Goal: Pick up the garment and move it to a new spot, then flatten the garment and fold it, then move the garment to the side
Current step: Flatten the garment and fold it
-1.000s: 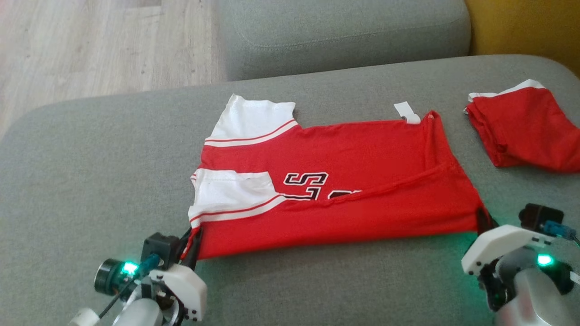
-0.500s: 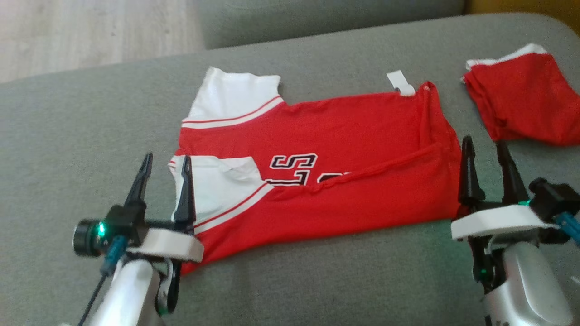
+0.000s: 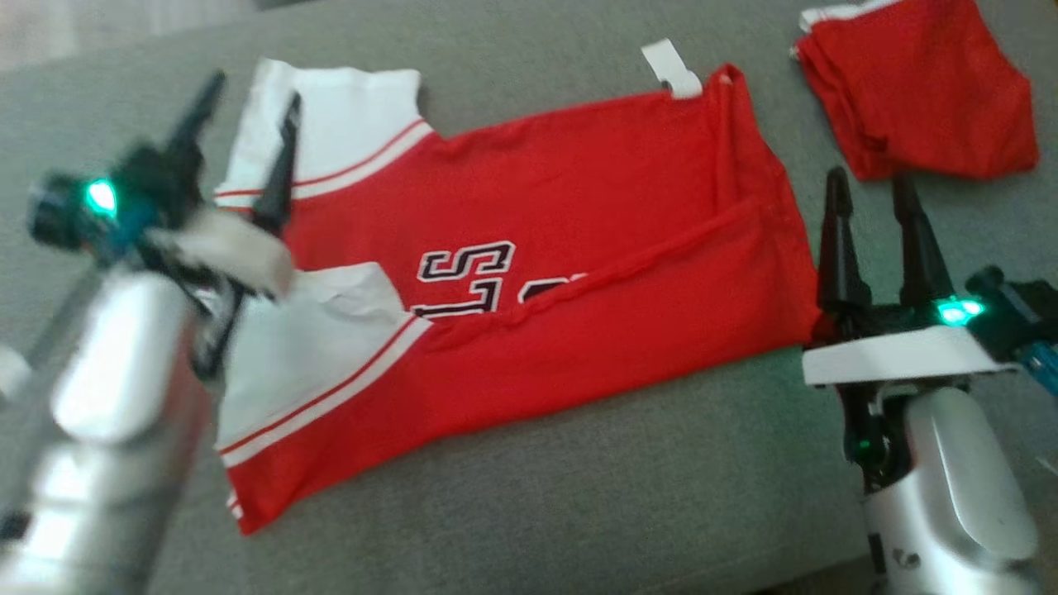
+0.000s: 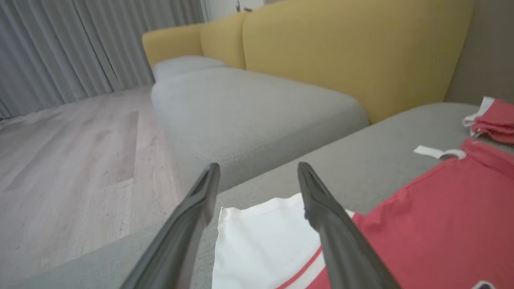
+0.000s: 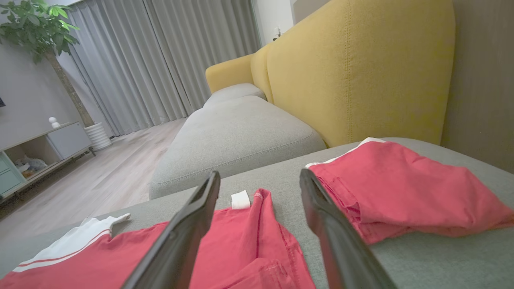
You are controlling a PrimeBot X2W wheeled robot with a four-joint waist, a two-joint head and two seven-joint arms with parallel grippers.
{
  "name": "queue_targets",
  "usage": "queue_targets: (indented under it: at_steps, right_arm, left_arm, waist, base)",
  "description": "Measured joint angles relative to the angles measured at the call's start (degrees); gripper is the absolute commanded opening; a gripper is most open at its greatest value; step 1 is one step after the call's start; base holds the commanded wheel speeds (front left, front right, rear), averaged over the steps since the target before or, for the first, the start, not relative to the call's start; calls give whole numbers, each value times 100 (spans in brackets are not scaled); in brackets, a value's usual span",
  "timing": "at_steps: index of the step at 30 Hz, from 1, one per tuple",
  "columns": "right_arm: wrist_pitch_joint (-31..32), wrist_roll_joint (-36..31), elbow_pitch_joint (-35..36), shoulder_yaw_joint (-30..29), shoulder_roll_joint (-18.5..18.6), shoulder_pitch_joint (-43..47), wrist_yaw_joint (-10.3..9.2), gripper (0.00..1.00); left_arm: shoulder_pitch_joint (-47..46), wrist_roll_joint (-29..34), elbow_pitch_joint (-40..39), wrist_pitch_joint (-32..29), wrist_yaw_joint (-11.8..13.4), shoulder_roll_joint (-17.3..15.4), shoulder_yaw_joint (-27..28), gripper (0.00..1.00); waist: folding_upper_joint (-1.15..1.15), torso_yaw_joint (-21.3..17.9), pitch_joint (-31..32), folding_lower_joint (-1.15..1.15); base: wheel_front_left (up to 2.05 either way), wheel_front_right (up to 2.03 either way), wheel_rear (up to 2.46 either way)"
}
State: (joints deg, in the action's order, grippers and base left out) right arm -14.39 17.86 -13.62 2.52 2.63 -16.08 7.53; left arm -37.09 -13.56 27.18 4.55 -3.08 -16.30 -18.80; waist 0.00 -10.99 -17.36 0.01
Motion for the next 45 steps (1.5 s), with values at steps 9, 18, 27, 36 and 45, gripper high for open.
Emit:
queue_targets:
  at_steps: [9, 18, 27, 36, 45]
  right_arm:
    - [-2, 237, 205, 416, 0, -257, 0, 100]
    - [-8, 336, 268, 647, 0, -398, 0, 100]
    - [-8, 341, 265, 666, 0, -443, 0, 100]
    - [-8, 339, 213, 686, 0, -445, 0, 100]
    - [-8, 75, -14, 593, 0, -479, 0, 100]
  left_arm:
    - [-1552, -269, 1257, -1403, -408, -693, -361, 100]
    - [-2043, -1139, 1704, -2061, -450, -1162, -1159, 100]
    - [-2394, -1167, 2224, -2061, -416, -1337, -1277, 100]
    - [-2512, -1881, 1995, -2405, -442, -1222, -1882, 50]
    - [-2222, -2687, 1438, -2113, -449, -1341, -2584, 0]
  waist:
    - [0, -503, -696, 1]
    - [0, -828, -1154, -1]
    - [0, -826, -1218, -2]
    - [0, -779, -1210, -1]
    - [0, -653, -998, -1]
  base:
    - [0, 0, 0]
    - [0, 0, 0]
    - [0, 0, 0]
    - [0, 0, 0]
    - [0, 0, 0]
